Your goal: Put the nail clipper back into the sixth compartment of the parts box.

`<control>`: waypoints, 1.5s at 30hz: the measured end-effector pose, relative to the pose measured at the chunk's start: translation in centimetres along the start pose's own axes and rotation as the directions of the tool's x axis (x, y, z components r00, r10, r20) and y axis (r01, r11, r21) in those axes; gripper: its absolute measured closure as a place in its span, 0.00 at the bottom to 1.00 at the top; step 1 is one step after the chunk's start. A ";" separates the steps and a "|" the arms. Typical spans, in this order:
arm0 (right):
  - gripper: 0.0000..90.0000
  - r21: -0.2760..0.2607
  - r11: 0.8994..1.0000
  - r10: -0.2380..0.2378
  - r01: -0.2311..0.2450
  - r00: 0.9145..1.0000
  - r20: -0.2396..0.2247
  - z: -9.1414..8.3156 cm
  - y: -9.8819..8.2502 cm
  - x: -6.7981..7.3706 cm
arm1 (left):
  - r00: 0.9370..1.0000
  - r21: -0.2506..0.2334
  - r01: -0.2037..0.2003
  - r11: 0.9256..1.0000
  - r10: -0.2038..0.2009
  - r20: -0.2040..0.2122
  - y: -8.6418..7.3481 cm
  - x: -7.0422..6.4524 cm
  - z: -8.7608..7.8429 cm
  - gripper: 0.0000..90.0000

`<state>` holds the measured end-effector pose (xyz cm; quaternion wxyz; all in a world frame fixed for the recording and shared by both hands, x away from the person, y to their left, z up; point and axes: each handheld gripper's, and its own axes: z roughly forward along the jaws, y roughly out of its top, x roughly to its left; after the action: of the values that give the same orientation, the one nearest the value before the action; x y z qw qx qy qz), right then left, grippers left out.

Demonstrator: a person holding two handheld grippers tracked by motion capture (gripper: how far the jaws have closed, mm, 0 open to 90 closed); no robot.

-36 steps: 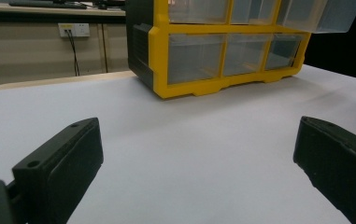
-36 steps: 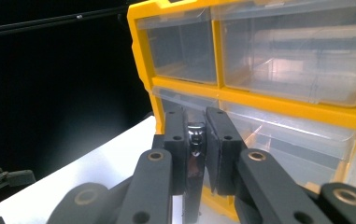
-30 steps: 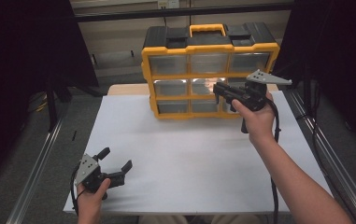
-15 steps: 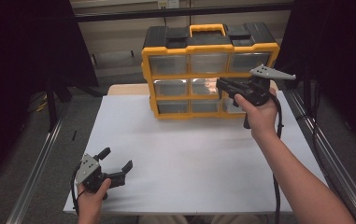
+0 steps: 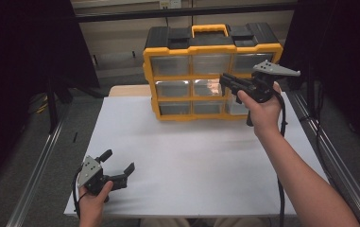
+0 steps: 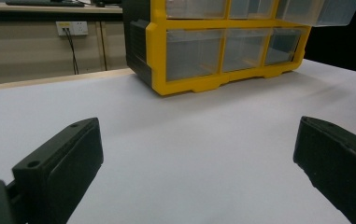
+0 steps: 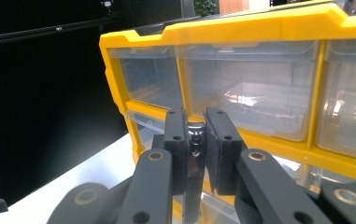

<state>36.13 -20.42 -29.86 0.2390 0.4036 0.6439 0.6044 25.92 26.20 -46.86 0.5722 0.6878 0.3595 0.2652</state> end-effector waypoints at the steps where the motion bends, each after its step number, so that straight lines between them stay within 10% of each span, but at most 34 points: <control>1: 0.89 -0.004 1.000 -0.002 0.002 1.000 0.004 0.0 0.1 -0.1 | 1.000 -0.002 0.001 1.000 -0.001 -0.002 0.0 0.0 0.0 0.02; 45: 0.89 -0.009 1.000 -0.008 0.009 0.988 0.157 -1.8 0.4 -3.7 | 1.000 -0.006 -0.017 1.000 0.017 0.013 0.1 -0.1 -0.1 0.02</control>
<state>36.88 -24.47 -29.89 0.2934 0.4460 0.6219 0.5729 25.81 26.17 -46.72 0.5740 0.6910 0.3491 0.2666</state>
